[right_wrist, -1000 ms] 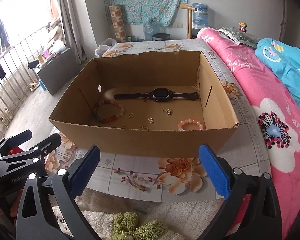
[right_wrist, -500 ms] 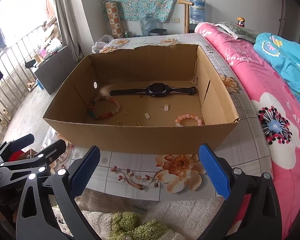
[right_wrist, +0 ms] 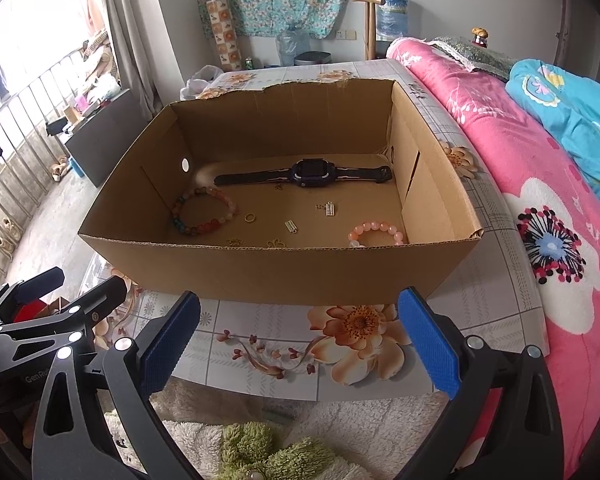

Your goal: Organize jewelry

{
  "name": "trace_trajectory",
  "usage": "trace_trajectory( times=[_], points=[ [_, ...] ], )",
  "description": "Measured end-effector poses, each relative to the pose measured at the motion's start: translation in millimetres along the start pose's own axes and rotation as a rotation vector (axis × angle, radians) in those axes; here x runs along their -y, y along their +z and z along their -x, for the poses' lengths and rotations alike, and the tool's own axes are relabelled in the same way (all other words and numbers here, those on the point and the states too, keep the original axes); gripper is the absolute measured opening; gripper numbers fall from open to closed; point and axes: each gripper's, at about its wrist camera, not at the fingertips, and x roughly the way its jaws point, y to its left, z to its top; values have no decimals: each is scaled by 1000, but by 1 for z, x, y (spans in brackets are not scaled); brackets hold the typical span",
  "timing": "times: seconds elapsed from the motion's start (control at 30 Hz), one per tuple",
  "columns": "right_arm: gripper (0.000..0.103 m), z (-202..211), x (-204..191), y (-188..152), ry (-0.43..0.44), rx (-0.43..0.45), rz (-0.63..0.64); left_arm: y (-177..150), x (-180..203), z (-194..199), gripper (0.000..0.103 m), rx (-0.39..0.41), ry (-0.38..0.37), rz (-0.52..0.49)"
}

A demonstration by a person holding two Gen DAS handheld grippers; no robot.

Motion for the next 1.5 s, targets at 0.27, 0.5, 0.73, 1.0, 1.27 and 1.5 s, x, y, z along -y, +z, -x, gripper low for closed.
trace_trajectory(
  times=[0.27,0.5,0.73,1.0,1.27,1.5],
  points=[
    [97,-2,1,0,3,-7,-5,0,0,-1,95,-4,-1,3],
    [97,-6,4,2,14,-17,-16,0,1,-3,95,-3,4,0],
    [97,-9,6,2,18,-27,-23,1,2,-6,95,-10,5,-3],
    [97,-13,8,2,23,-39,-31,4,5,-11,95,-25,7,-10],
    [97,-15,9,2,28,-47,-40,5,7,-12,95,-25,11,-12],
    [97,-16,12,1,33,-51,-49,5,7,-12,95,-27,11,-12]
  ],
)
